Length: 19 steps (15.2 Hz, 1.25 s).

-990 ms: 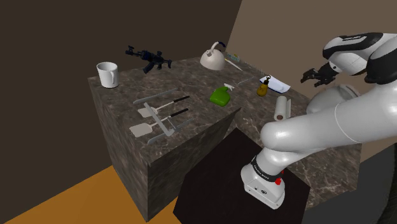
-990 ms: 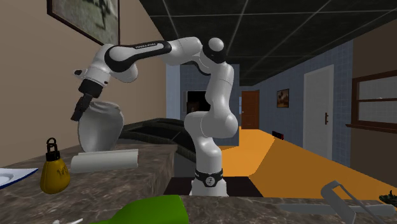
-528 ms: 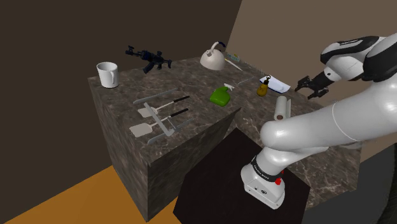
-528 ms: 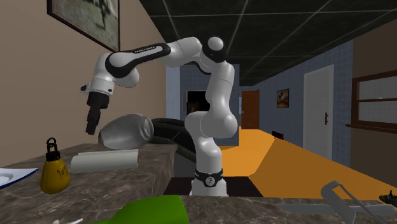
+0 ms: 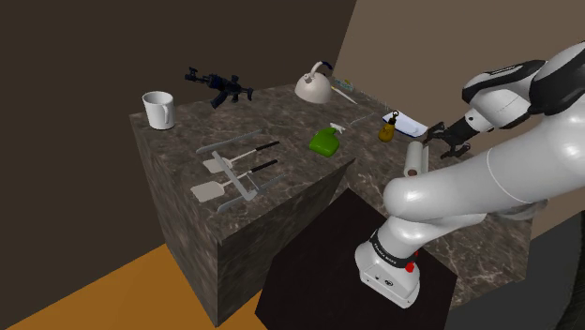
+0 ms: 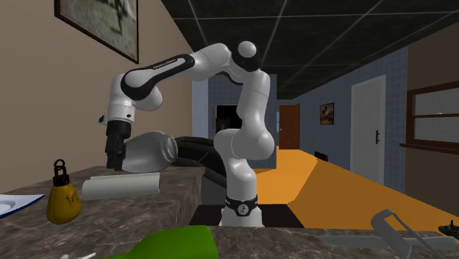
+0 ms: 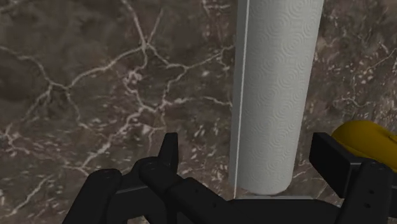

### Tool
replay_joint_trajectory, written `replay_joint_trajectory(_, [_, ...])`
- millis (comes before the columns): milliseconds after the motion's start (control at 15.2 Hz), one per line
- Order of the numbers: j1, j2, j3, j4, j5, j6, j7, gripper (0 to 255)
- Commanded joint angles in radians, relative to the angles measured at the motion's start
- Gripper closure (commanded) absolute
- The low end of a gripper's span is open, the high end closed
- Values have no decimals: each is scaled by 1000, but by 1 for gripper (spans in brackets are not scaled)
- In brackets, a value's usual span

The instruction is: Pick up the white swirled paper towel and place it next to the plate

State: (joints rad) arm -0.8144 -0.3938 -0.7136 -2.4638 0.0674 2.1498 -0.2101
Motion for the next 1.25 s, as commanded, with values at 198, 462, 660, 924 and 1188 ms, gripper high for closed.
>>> replay_joint_trajectory(198, [15, 26, -9, -33, 20, 54, -13, 0])
replay_joint_trajectory(462, [15, 26, -9, -33, 20, 54, -13, 0])
replay_joint_trajectory(660, [15, 26, -9, -33, 20, 54, -13, 255])
replay_joint_trajectory(924, [15, 26, -9, -32, 20, 54, -12, 255])
replay_joint_trajectory(1188, [16, 27, -9, -32, 21, 54, -12, 255])
